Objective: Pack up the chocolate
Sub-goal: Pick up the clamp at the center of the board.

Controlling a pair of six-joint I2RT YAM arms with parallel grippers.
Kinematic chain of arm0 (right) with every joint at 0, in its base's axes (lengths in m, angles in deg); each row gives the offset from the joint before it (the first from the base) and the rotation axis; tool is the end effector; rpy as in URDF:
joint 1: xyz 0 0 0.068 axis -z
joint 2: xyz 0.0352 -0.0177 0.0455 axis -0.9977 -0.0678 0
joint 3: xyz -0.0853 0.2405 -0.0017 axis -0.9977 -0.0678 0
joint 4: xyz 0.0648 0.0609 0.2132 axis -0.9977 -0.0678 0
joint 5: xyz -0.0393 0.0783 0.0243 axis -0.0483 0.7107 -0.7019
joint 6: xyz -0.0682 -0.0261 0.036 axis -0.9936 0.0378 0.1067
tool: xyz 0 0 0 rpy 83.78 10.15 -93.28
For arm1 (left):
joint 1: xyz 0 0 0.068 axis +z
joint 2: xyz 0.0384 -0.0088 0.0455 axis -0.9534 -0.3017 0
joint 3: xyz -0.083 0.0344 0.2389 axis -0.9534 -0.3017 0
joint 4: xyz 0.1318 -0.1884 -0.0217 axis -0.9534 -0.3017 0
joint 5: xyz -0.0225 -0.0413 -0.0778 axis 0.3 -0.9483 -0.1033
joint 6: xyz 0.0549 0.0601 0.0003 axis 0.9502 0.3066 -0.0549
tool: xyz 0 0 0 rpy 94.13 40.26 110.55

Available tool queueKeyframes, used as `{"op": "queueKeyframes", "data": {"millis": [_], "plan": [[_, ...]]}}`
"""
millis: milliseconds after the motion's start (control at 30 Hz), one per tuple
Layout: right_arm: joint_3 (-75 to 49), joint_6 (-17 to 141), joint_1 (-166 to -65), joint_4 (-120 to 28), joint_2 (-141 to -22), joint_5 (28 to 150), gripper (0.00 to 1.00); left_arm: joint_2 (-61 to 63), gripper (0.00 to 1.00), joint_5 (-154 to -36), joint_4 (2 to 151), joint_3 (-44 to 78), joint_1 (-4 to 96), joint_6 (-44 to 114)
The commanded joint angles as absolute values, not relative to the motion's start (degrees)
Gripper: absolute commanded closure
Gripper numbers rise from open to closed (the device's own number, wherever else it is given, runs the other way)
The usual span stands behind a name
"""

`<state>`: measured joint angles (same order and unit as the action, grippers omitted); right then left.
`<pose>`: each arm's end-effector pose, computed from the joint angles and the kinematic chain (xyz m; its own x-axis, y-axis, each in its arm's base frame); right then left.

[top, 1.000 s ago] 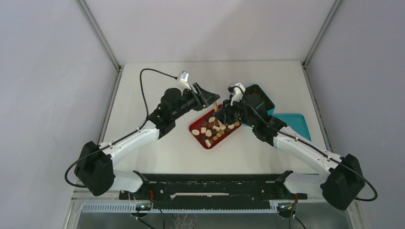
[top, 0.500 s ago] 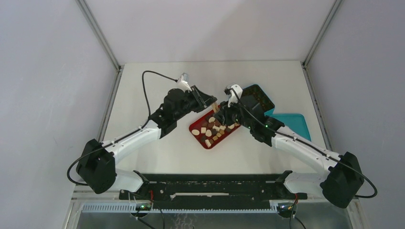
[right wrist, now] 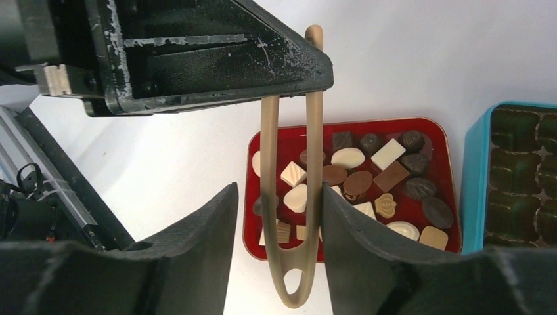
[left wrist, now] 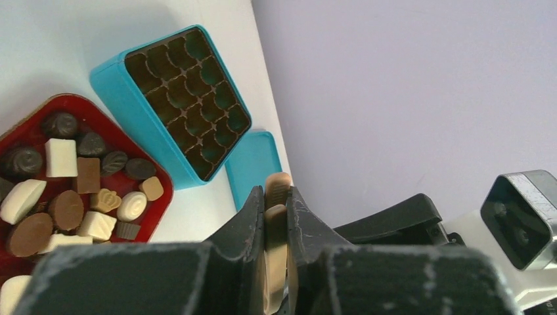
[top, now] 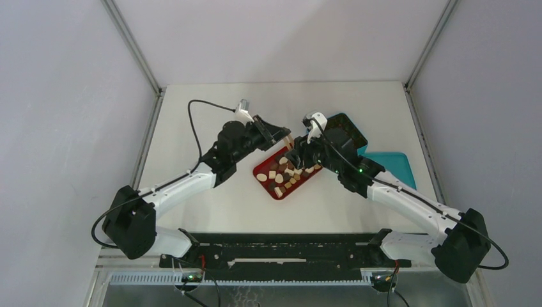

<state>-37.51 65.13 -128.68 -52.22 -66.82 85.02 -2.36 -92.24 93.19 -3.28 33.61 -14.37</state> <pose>0.2004 0.1902 0.2865 -0.3964 -0.1283 -0.9091 -0.6594 0.7287 0.1847 0.2537 -0.2126 0.2903 -0.6629 -0.5802 -0.4731 0.2428 0.4312 -0.8690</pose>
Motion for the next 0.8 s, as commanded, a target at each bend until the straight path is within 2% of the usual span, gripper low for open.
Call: {"op": "queueKeyframes", "data": {"millis": [0,100,400,767], "plan": [[-34.66,66.0,-129.44,-50.22,-64.61,87.56,0.41,-0.27,1.0,-94.62,102.84,-6.4,34.08,-18.89],[-34.66,65.86,-129.53,-50.36,-64.0,87.04,0.39,0.06,1.0,-95.13,104.59,-7.52,34.19,-20.08],[-34.66,64.92,-129.84,-50.82,-63.25,86.82,0.4,-1.12,1.0,-98.01,112.55,-10.66,34.72,-26.18],[-34.66,64.32,-130.05,-51.01,-60.99,87.25,0.47,-3.84,1.0,-100.37,120.9,-13.47,35.27,-31.5]]}}
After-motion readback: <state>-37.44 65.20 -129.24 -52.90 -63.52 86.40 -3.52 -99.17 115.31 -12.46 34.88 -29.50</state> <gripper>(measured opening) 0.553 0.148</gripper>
